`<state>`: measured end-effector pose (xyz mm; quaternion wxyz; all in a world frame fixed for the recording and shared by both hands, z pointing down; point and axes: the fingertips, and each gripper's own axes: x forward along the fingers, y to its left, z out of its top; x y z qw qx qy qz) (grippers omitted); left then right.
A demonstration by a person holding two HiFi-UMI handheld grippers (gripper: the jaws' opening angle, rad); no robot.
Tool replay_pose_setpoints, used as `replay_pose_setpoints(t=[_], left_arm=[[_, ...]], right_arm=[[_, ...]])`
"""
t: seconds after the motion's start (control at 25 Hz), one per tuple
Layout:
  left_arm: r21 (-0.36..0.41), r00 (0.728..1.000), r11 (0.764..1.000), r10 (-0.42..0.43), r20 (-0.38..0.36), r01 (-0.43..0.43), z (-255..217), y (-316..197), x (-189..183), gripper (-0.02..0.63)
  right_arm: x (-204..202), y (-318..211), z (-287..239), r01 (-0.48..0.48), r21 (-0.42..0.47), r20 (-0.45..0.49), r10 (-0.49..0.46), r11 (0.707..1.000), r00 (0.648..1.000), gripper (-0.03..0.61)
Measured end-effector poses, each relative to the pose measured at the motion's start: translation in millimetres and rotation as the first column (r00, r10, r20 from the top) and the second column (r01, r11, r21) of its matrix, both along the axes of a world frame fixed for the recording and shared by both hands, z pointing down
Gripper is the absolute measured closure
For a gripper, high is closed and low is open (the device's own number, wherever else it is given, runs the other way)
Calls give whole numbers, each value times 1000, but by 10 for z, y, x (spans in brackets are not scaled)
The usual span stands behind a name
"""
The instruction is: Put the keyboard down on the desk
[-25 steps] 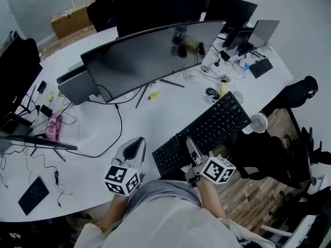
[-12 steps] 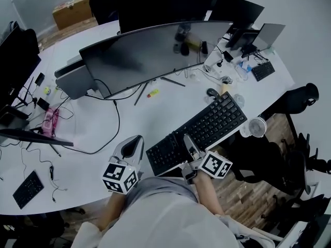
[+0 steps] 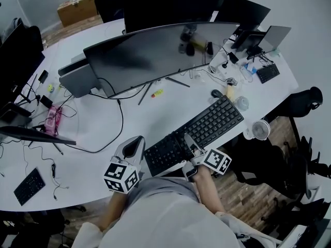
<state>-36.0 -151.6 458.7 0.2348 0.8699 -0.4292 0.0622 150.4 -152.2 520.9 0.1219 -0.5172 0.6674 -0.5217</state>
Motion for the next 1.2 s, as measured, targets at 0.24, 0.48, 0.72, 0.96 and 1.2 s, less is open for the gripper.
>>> replay_pose_setpoints(t=[0.24, 0.48, 0.72, 0.96, 1.2], left_arm=[[-13, 1000, 1000, 11, 0, -11, 39, 10, 17, 614], [-26, 1000, 999, 26, 10, -26, 70, 42, 35, 614], [-43, 1000, 999, 14, -16, -14, 68, 38, 17, 614], [-66, 999, 998, -5, -33, 3, 117, -10, -41, 614], [-72, 1000, 997, -10, -29, 8, 150, -31, -79, 614]], right_arm=[[24, -36, 142, -21, -35, 57, 22, 999, 998, 495], [51, -76, 272, -26, -68, 104, 33, 997, 994, 495], [77, -97, 414, -27, -115, 170, 46, 993, 984, 495], [92, -177, 571, -35, -148, 195, 64, 988, 979, 495], [38, -216, 703, -41, -196, 231, 86, 980, 969, 495]])
